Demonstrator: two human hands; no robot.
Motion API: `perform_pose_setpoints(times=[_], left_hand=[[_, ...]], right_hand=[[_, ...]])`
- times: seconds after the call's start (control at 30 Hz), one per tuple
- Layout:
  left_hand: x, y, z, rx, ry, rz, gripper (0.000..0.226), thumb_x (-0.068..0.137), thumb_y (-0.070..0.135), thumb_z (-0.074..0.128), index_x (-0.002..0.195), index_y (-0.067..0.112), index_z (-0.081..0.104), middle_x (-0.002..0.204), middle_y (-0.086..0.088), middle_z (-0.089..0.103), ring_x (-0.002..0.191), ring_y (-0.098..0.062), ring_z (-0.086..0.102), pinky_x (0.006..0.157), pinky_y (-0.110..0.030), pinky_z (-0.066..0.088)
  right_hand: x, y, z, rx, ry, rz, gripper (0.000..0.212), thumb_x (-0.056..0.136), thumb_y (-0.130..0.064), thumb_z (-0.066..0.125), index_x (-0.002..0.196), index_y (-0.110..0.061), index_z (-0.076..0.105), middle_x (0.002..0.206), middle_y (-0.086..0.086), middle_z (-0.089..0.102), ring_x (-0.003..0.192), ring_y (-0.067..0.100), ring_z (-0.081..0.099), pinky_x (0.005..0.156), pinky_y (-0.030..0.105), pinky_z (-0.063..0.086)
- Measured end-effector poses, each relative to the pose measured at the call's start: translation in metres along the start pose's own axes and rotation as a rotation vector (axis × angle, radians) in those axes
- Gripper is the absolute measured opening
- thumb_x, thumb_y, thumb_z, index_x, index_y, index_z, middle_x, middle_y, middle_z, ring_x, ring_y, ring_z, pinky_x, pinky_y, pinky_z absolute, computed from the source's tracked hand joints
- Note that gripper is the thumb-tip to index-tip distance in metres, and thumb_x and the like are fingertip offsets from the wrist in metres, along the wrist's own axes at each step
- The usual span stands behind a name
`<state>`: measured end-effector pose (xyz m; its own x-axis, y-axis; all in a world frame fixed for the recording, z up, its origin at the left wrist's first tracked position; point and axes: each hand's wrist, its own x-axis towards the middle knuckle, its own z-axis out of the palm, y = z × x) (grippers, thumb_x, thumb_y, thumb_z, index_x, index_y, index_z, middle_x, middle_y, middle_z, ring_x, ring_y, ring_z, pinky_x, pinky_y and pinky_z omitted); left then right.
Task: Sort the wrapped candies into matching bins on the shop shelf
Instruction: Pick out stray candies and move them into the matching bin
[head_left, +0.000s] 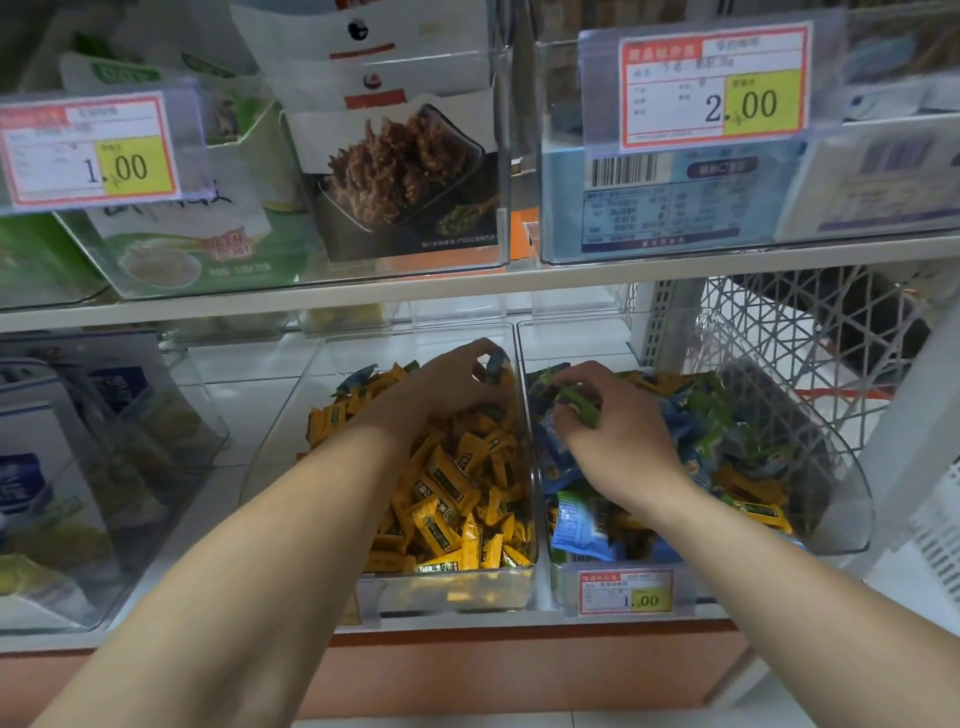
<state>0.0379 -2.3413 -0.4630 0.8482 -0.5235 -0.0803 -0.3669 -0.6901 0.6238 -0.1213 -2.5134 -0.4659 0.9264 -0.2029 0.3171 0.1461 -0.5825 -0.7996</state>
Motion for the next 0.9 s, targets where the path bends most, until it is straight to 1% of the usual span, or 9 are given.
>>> perform_pose_setpoints(times=[0.07,0.13,0.3,0.4,0.5,0.63,0.73,0.83,0.9], left_hand=[[-0.003,0.001,-0.003,0.023,-0.024,0.004,0.041,0.087,0.035,0.072,0.121,0.021,0.055,0.116,0.001,0.061,0.106,-0.022,0.061,0.082,-0.029,0.049],[-0.01,0.0,-0.01,-0.01,-0.03,-0.002,0.035,0.088,0.032,0.071,0.117,0.021,0.055,0.113,0.0,0.063,0.102,-0.02,0.062,0.078,-0.027,0.047],[-0.037,-0.008,-0.032,-0.089,0.083,0.021,0.033,0.087,0.022,0.074,0.117,0.023,0.06,0.105,0.003,0.067,0.089,-0.008,0.064,0.066,-0.016,0.045],[-0.047,-0.008,-0.04,-0.106,0.13,-0.016,0.029,0.085,0.024,0.075,0.111,0.025,0.063,0.105,0.006,0.065,0.093,-0.01,0.064,0.068,-0.018,0.046],[-0.049,-0.005,-0.044,0.091,0.151,-0.022,0.02,0.087,0.028,0.07,0.105,0.024,0.064,0.103,0.005,0.061,0.092,-0.013,0.059,0.066,-0.019,0.04],[-0.047,-0.001,-0.045,0.286,0.042,-0.056,0.015,0.09,0.035,0.063,0.101,0.026,0.061,0.102,0.004,0.057,0.094,-0.016,0.054,0.067,-0.025,0.038],[-0.046,0.001,-0.044,0.211,0.05,-0.04,0.013,0.088,0.033,0.066,0.098,0.024,0.066,0.101,0.004,0.063,0.094,-0.017,0.06,0.069,-0.026,0.041],[-0.044,0.008,-0.046,0.066,0.184,-0.01,0.01,0.082,0.026,0.074,0.091,0.023,0.071,0.095,0.005,0.065,0.09,-0.015,0.062,0.067,-0.024,0.043],[-0.041,0.012,-0.043,0.016,0.232,0.016,0.016,0.082,0.022,0.074,0.098,0.019,0.071,0.101,0.001,0.066,0.093,-0.015,0.062,0.071,-0.024,0.046]], right_hand=[[0.0,0.0,-0.001,0.002,-0.005,-0.003,0.021,0.09,-0.023,0.061,0.106,-0.037,0.06,0.095,-0.017,0.064,0.091,0.003,0.059,0.075,0.033,0.051],[0.001,0.001,-0.002,0.008,-0.013,-0.001,0.021,0.09,-0.023,0.061,0.105,-0.038,0.059,0.095,-0.016,0.063,0.091,0.003,0.058,0.074,0.03,0.05],[0.002,0.001,-0.003,-0.005,0.004,-0.002,0.022,0.092,-0.023,0.06,0.108,-0.038,0.059,0.093,-0.018,0.063,0.08,-0.006,0.057,0.06,0.015,0.041],[0.002,-0.002,-0.005,-0.002,0.022,0.008,0.024,0.093,-0.022,0.059,0.113,-0.036,0.059,0.095,-0.017,0.064,0.077,-0.005,0.059,0.064,0.02,0.047],[0.001,-0.003,-0.008,0.015,0.023,0.018,0.024,0.093,-0.023,0.059,0.112,-0.037,0.059,0.095,-0.017,0.065,0.079,0.0,0.062,0.066,0.028,0.051],[-0.001,-0.001,-0.008,0.008,0.012,0.021,0.025,0.091,-0.025,0.061,0.109,-0.041,0.058,0.095,-0.019,0.063,0.08,-0.003,0.06,0.064,0.022,0.049],[-0.001,-0.001,-0.007,-0.022,0.012,0.02,0.025,0.089,-0.026,0.061,0.106,-0.044,0.057,0.091,-0.019,0.064,0.074,-0.007,0.059,0.061,0.019,0.048],[0.0,-0.001,-0.007,-0.015,0.017,0.02,0.025,0.088,-0.027,0.061,0.107,-0.043,0.058,0.092,-0.019,0.064,0.075,-0.003,0.06,0.059,0.023,0.049],[0.0,-0.001,-0.007,-0.009,0.017,0.013,0.025,0.088,-0.027,0.06,0.108,-0.043,0.058,0.093,-0.019,0.064,0.072,0.001,0.06,0.055,0.024,0.045]])
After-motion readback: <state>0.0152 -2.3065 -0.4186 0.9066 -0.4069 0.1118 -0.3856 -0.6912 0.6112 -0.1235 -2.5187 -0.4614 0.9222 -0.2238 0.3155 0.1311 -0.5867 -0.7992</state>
